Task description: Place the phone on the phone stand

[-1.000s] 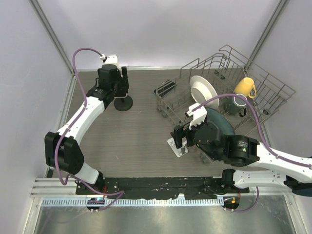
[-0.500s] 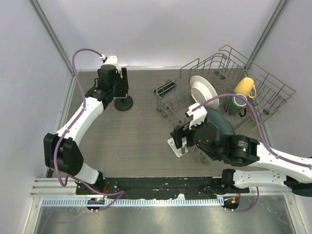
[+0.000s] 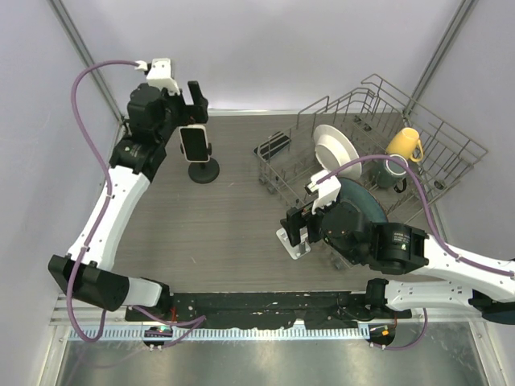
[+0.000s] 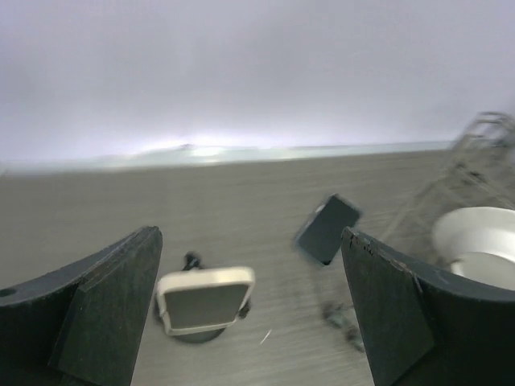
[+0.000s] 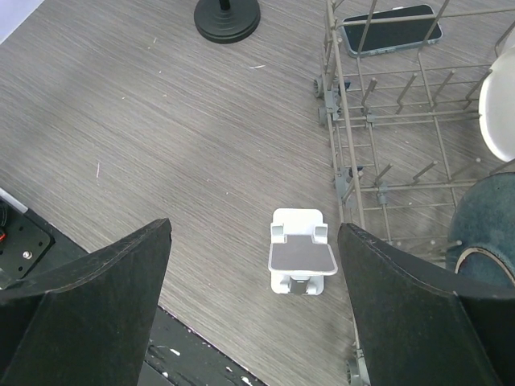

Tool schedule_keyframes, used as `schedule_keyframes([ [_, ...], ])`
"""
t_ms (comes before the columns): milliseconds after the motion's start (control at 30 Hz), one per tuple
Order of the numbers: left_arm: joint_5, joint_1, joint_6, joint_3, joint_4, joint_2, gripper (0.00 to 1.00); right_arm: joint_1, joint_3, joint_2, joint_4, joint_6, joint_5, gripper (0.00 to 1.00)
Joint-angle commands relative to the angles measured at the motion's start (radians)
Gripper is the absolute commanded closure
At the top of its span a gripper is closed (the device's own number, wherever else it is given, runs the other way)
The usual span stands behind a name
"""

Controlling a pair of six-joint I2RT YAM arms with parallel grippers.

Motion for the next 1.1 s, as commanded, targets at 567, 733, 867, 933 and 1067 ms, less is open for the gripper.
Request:
schedule_keyframes([
  [567,0.541,-0.071,0.274,0.872,-0.443,0.802,0.25,-0.006,0.040,-0.119,0.010,0.125,-0.012,0.10],
  [733,0.487,-0.094,0.264,0.967,-0.427,0.954,0.23,-0.006,0.057,-0.122,-0.012,0.129,-0.026,0.10],
  [867,0.472,-0.111,0.271,0.978,-0.405,1.014,0.23,-0.006,0.054,-0.143,-0.010,0.125,-0.023,0.10],
  [933,0.471,-0.131,0.299,0.975,-0.398,1.042,0.23,-0.006,0.050,-0.149,-0.006,0.123,-0.022,0.10],
  [1067,0.385,-0.168,0.342,0.973,-0.367,1.086,0.17,-0.006,0.040,-0.146,-0.003,0.123,-0.036,0.10],
])
